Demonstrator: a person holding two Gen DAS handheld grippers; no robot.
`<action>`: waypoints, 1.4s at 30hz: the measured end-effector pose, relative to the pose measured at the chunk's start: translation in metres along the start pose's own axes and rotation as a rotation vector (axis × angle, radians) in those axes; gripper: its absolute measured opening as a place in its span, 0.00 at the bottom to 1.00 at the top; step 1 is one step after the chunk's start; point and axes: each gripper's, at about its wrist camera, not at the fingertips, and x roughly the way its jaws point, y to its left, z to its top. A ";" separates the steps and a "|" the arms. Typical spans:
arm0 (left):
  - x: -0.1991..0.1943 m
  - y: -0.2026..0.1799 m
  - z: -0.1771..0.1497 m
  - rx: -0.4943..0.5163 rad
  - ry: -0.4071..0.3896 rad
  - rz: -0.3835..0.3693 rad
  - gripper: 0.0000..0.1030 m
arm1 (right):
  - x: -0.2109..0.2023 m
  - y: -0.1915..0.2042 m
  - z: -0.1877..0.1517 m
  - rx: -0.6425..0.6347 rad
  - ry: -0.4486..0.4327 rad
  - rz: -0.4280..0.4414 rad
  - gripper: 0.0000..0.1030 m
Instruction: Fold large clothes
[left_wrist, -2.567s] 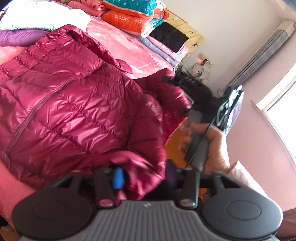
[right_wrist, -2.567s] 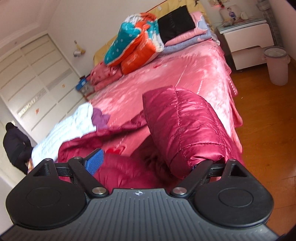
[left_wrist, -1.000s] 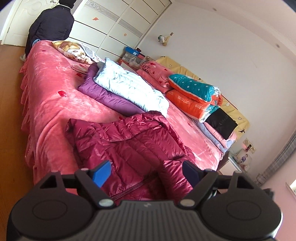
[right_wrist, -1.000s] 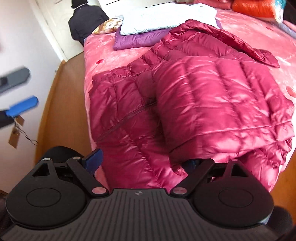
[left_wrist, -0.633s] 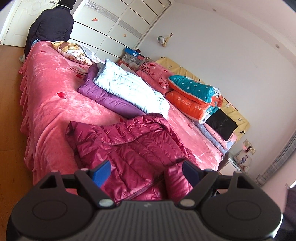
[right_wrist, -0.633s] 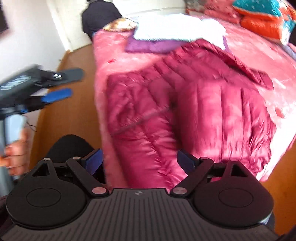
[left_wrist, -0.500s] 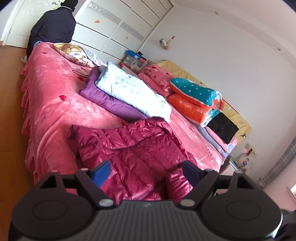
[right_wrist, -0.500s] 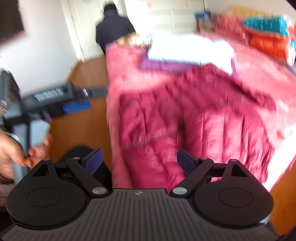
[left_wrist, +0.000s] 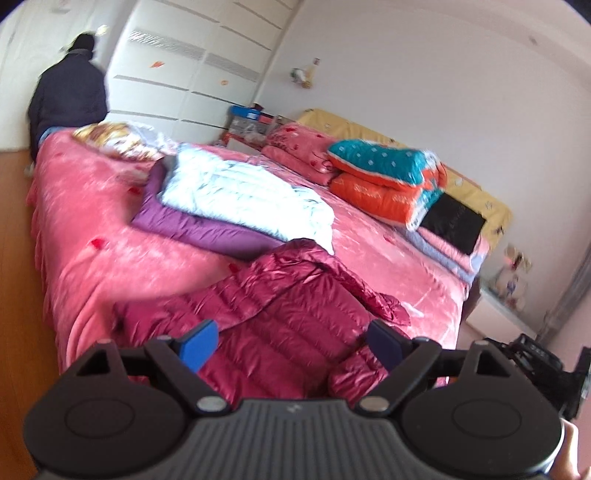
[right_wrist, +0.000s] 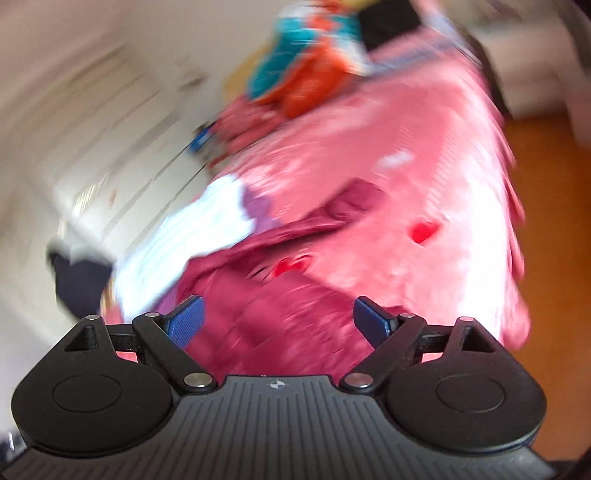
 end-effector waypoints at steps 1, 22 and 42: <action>0.007 -0.006 0.005 0.026 0.003 0.002 0.86 | 0.011 -0.015 0.002 0.050 -0.001 -0.006 1.00; 0.239 -0.143 0.035 0.679 0.142 0.079 0.78 | 0.132 -0.047 -0.007 0.161 0.183 0.290 1.00; 0.385 -0.158 0.027 0.935 0.219 0.407 0.19 | 0.156 -0.035 -0.014 0.074 0.323 0.292 1.00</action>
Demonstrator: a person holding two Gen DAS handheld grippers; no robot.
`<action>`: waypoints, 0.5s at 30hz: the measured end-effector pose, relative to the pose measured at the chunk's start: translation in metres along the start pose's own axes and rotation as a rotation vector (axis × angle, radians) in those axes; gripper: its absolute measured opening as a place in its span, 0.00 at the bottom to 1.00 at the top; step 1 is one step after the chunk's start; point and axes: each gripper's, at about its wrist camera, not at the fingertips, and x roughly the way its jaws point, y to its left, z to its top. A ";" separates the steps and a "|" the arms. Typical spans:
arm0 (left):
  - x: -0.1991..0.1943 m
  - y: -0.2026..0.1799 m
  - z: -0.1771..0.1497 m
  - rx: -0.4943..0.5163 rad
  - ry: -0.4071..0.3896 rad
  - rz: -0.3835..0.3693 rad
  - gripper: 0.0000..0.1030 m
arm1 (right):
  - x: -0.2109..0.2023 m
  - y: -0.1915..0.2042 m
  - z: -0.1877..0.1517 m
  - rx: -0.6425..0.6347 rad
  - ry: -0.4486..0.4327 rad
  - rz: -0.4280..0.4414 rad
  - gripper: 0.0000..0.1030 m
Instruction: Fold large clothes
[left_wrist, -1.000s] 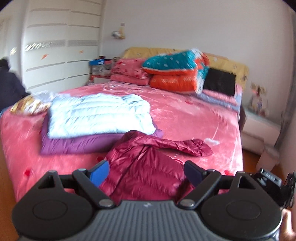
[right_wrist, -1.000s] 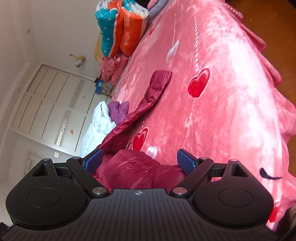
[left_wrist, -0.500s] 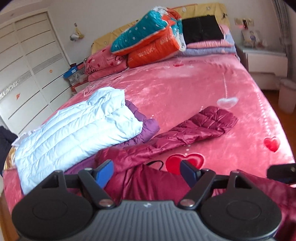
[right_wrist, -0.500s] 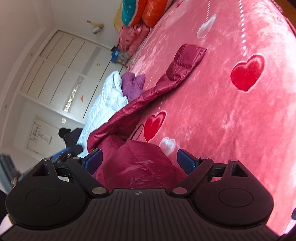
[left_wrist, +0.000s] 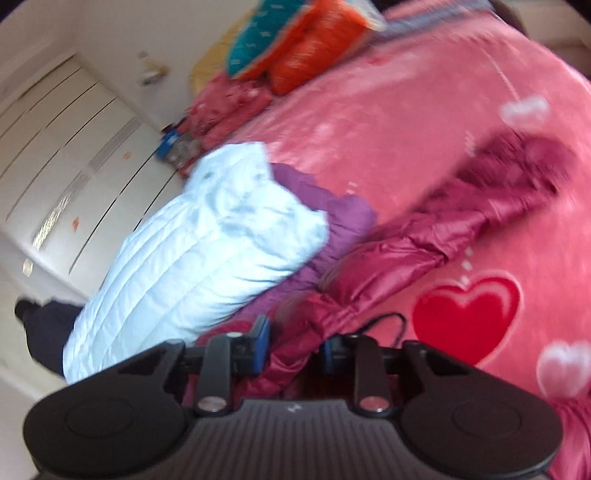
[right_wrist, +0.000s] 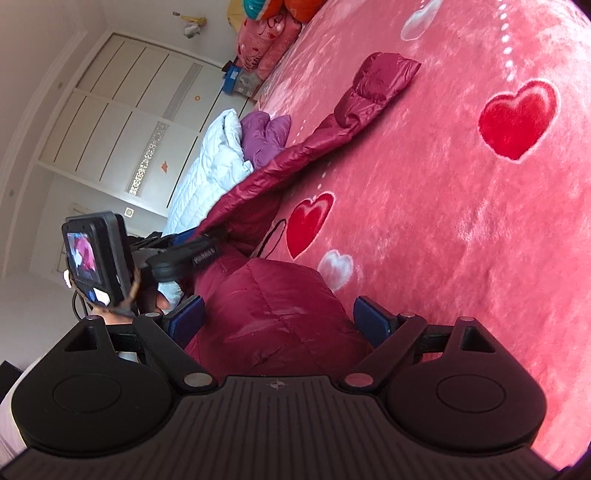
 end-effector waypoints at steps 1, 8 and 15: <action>-0.003 0.011 0.000 -0.058 -0.002 0.006 0.15 | 0.000 0.004 -0.001 -0.033 -0.004 -0.022 0.96; -0.051 0.119 -0.040 -0.470 -0.020 0.046 0.08 | 0.000 0.017 -0.009 -0.111 0.002 -0.074 0.71; -0.080 0.197 -0.128 -0.771 0.039 0.086 0.07 | -0.013 0.034 -0.017 -0.187 -0.071 -0.106 0.43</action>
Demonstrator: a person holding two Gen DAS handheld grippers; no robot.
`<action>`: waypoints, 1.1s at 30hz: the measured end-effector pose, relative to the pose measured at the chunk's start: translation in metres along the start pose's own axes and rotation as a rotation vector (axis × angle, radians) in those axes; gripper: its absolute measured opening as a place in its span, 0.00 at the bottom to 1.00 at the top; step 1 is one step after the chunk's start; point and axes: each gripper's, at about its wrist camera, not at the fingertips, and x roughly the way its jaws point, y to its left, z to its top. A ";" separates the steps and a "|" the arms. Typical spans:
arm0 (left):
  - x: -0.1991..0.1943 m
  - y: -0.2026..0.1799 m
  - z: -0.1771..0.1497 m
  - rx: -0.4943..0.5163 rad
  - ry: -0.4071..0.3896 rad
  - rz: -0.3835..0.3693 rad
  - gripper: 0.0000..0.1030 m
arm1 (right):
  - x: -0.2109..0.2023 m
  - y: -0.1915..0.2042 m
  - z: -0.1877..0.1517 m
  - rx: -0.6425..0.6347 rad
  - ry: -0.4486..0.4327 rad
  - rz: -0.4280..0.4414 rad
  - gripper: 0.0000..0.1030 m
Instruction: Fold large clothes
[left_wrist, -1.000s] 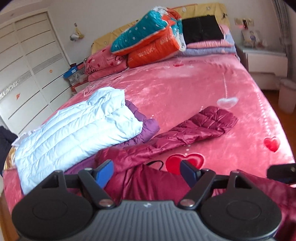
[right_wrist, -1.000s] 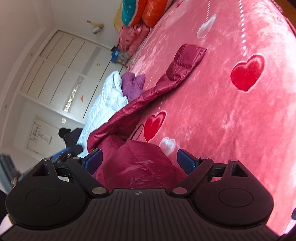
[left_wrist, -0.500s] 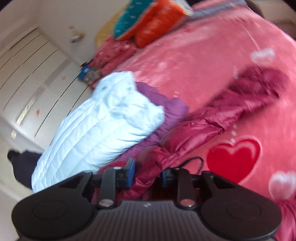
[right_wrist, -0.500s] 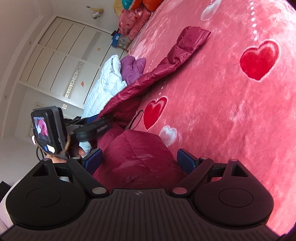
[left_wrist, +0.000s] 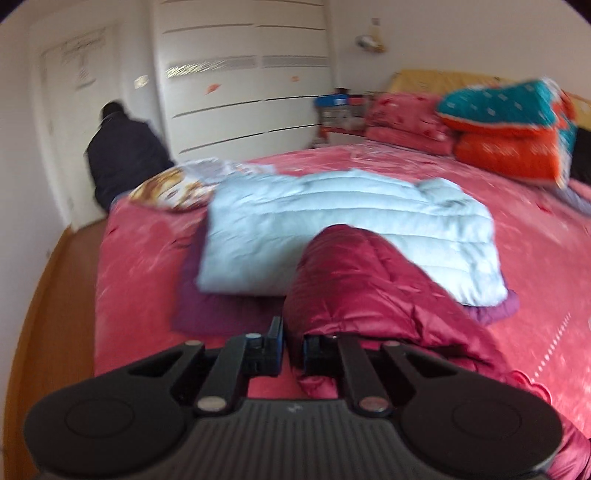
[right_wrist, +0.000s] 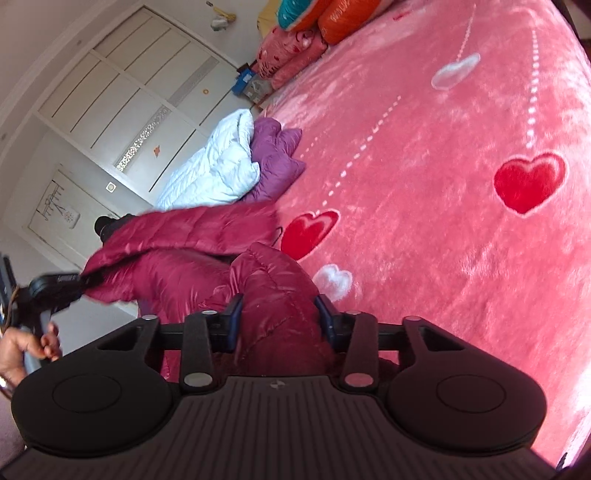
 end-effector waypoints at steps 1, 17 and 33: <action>-0.001 0.011 -0.003 -0.024 0.005 0.008 0.07 | -0.003 0.001 0.000 -0.005 -0.019 -0.009 0.39; -0.013 0.021 0.033 -0.060 -0.119 -0.102 0.06 | -0.023 -0.020 0.046 0.121 -0.303 -0.078 0.09; 0.026 0.021 -0.022 -0.057 0.009 -0.127 0.06 | 0.050 -0.006 0.021 0.068 0.107 -0.111 0.63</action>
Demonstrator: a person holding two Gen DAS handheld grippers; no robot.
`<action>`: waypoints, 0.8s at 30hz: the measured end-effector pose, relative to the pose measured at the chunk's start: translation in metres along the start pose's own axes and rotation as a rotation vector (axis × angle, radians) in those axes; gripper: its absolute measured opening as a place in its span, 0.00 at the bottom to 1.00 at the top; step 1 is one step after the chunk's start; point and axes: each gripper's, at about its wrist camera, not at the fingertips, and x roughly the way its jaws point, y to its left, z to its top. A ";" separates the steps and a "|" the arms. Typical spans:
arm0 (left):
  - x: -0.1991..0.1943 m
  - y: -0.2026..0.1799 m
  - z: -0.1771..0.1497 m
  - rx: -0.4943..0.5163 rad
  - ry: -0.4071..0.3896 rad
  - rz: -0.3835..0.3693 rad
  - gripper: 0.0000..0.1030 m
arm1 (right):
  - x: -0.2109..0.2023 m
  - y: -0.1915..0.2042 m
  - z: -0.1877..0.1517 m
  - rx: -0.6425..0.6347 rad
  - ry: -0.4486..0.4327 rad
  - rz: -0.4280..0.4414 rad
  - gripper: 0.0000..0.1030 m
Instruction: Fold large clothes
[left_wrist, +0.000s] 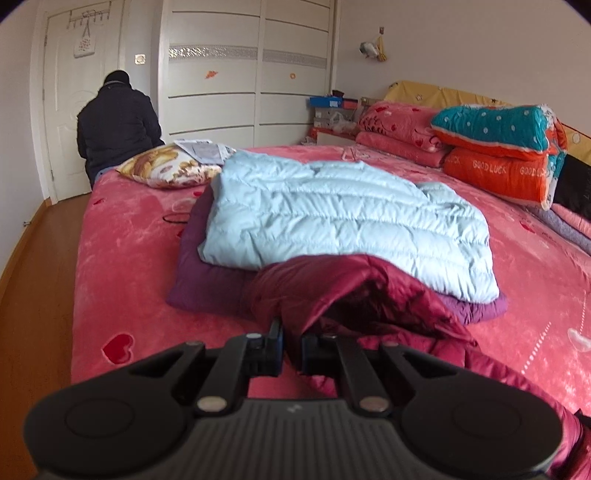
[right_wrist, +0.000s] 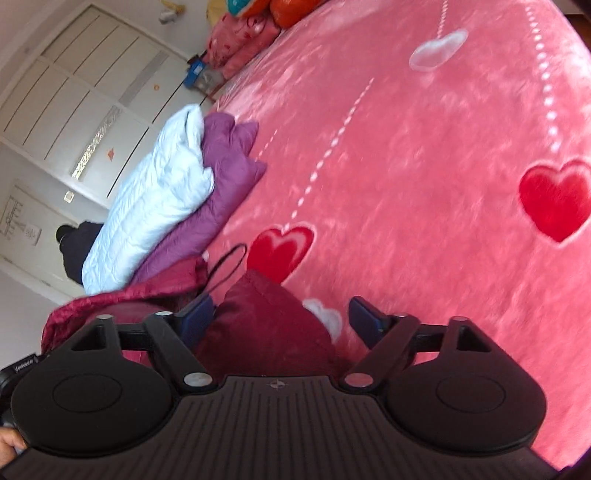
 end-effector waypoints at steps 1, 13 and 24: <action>0.005 -0.002 -0.001 0.007 0.010 -0.007 0.06 | 0.001 0.003 -0.003 -0.039 0.012 0.003 0.49; 0.059 -0.048 -0.008 0.073 0.043 -0.101 0.02 | -0.028 0.016 -0.008 -0.147 -0.184 -0.108 0.18; -0.018 -0.018 0.082 -0.172 -0.362 -0.127 0.01 | -0.131 0.085 0.011 -0.393 -0.854 -0.154 0.16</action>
